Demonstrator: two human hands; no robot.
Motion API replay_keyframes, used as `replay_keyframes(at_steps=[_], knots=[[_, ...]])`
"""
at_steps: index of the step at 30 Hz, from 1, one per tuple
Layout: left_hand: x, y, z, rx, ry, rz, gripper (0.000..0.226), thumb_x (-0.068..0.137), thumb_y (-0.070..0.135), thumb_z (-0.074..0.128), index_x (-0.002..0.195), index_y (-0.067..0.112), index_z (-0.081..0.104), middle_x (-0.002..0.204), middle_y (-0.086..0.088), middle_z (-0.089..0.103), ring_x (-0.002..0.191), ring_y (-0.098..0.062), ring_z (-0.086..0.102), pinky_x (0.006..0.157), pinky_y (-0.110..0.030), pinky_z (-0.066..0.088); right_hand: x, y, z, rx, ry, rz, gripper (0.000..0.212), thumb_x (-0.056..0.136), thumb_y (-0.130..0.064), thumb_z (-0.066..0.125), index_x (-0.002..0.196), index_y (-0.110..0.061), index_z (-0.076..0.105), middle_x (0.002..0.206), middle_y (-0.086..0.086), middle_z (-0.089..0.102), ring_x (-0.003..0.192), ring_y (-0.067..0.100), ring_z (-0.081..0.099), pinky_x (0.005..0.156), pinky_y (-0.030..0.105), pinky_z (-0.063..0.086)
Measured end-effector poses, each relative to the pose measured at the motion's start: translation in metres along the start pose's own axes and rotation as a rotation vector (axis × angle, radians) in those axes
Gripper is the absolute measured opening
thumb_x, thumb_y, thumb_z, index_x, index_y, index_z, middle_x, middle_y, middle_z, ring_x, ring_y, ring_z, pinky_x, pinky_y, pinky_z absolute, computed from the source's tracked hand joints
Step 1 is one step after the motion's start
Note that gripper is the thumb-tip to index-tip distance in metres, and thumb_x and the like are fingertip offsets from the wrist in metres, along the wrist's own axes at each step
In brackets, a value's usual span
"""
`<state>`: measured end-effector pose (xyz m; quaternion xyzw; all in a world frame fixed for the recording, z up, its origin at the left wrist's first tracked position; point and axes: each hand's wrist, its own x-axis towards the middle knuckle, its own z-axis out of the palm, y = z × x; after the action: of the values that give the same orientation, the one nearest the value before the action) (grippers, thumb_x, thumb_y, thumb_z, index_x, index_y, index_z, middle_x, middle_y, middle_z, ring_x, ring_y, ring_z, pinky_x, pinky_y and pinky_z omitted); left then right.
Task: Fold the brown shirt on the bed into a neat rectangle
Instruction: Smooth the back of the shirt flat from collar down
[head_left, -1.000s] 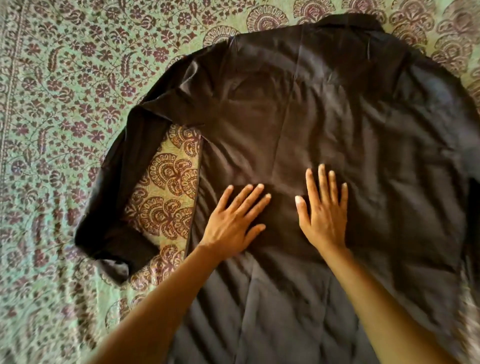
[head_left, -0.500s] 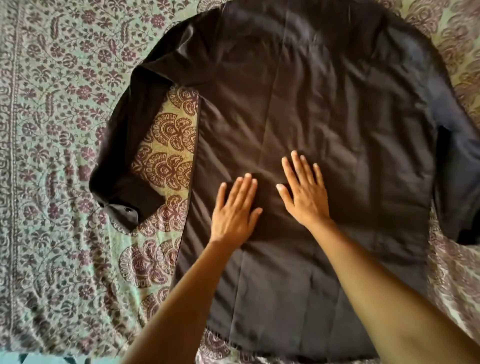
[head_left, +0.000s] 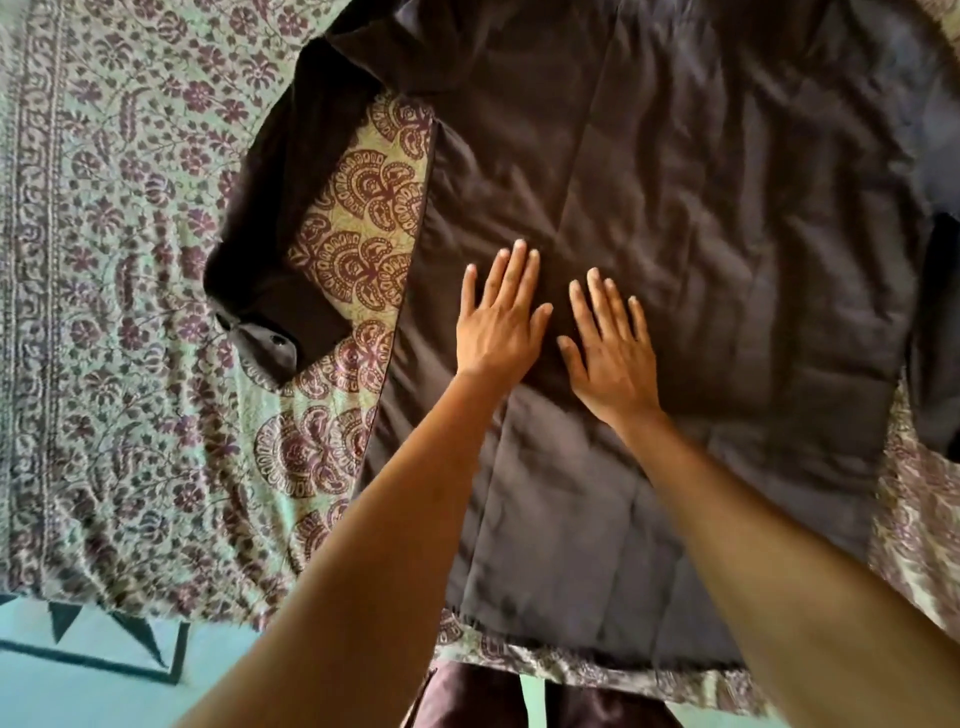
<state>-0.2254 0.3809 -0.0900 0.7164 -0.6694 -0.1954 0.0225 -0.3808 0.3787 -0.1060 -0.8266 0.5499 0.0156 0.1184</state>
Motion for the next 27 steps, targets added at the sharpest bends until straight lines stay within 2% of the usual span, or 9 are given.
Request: replay_keyframes(at_steps=[4,6,8,12,14,19,23,25,27], knots=[[-0.008,-0.036,0.006,0.017,0.125,-0.329,0.060,0.097,0.043,0.020,0.149,0.014,0.012,0.158,-0.003,0.010,0.145,-0.017,0.009,0.116,-0.041,-0.001,-0.001,-0.003,0.001,-0.004,-0.011,0.004,0.060,0.094,-0.041,0.028,0.147,-0.014,0.021,0.154,0.012,0.019,0.142,0.026,0.021,0.113,0.042,0.011],[-0.039,-0.042,0.010,0.023,0.164,-0.430,0.061,0.096,0.043,0.019,0.149,0.013,0.014,0.157,-0.004,0.012,0.145,-0.017,0.009,0.116,-0.042,-0.001,-0.004,-0.005,-0.001,-0.012,-0.005,0.044,0.061,0.094,-0.041,0.028,0.147,-0.012,0.022,0.154,0.015,0.020,0.141,0.028,0.022,0.113,0.043,0.011],[-0.075,-0.033,0.017,0.023,0.174,-0.416,0.062,0.096,0.043,0.022,0.148,0.010,0.018,0.156,-0.008,0.017,0.144,-0.020,0.014,0.116,-0.044,0.001,-0.019,-0.008,-0.002,-0.006,-0.004,0.078,0.062,0.094,-0.041,0.029,0.147,-0.009,0.022,0.153,0.016,0.020,0.141,0.029,0.021,0.113,0.043,0.009],[-0.127,0.007,0.035,0.002,0.073,-0.188,0.063,0.093,0.043,0.031,0.144,0.006,0.028,0.152,-0.012,0.028,0.141,-0.023,0.026,0.114,-0.043,0.008,-0.079,-0.016,0.009,-0.016,-0.056,-0.006,0.064,0.093,-0.040,0.029,0.146,-0.006,0.019,0.153,0.015,0.019,0.142,0.025,0.016,0.114,0.043,0.011],[-0.141,0.005,0.042,0.008,0.036,-0.184,0.063,0.093,0.044,0.031,0.144,0.007,0.030,0.151,-0.011,0.030,0.140,-0.022,0.029,0.114,-0.042,0.011,-0.106,-0.012,0.013,-0.033,-0.080,-0.009,0.065,0.093,-0.041,0.029,0.146,-0.006,0.017,0.154,0.014,0.018,0.141,0.024,0.015,0.114,0.043,0.012],[-0.188,-0.046,0.048,0.012,0.051,-0.565,0.067,0.093,0.049,0.020,0.149,0.012,0.013,0.156,-0.007,0.017,0.144,-0.020,0.015,0.116,-0.041,0.004,-0.119,-0.005,0.016,-0.047,-0.077,-0.022,0.066,0.093,-0.041,0.029,0.146,-0.004,0.018,0.153,0.015,0.018,0.141,0.026,0.014,0.115,0.041,0.007],[-0.218,-0.044,0.044,-0.067,0.137,-0.849,0.068,0.094,0.049,0.011,0.149,0.010,0.008,0.157,-0.009,0.010,0.145,-0.021,0.009,0.117,-0.049,0.007,-0.118,-0.006,0.016,-0.006,-0.078,-0.024,0.065,0.093,-0.040,0.030,0.146,-0.004,0.018,0.153,0.017,0.020,0.141,0.027,0.017,0.114,0.042,0.010],[-0.209,-0.023,0.040,-0.083,0.188,-0.817,0.067,0.095,0.048,0.013,0.148,0.007,0.011,0.157,-0.011,0.013,0.145,-0.023,0.011,0.117,-0.050,0.007,-0.119,-0.004,0.015,0.013,-0.068,-0.035,0.064,0.093,-0.039,0.031,0.145,-0.003,0.019,0.153,0.017,0.021,0.141,0.028,0.020,0.114,0.041,0.011],[-0.189,0.011,0.038,-0.074,0.178,-0.631,0.065,0.095,0.045,0.018,0.148,0.008,0.015,0.156,-0.011,0.016,0.144,-0.022,0.013,0.117,-0.045,0.002,-0.122,0.006,0.011,0.036,-0.056,0.016,0.064,0.093,-0.039,0.030,0.145,-0.003,0.021,0.153,0.017,0.020,0.141,0.029,0.022,0.113,0.040,0.010]])
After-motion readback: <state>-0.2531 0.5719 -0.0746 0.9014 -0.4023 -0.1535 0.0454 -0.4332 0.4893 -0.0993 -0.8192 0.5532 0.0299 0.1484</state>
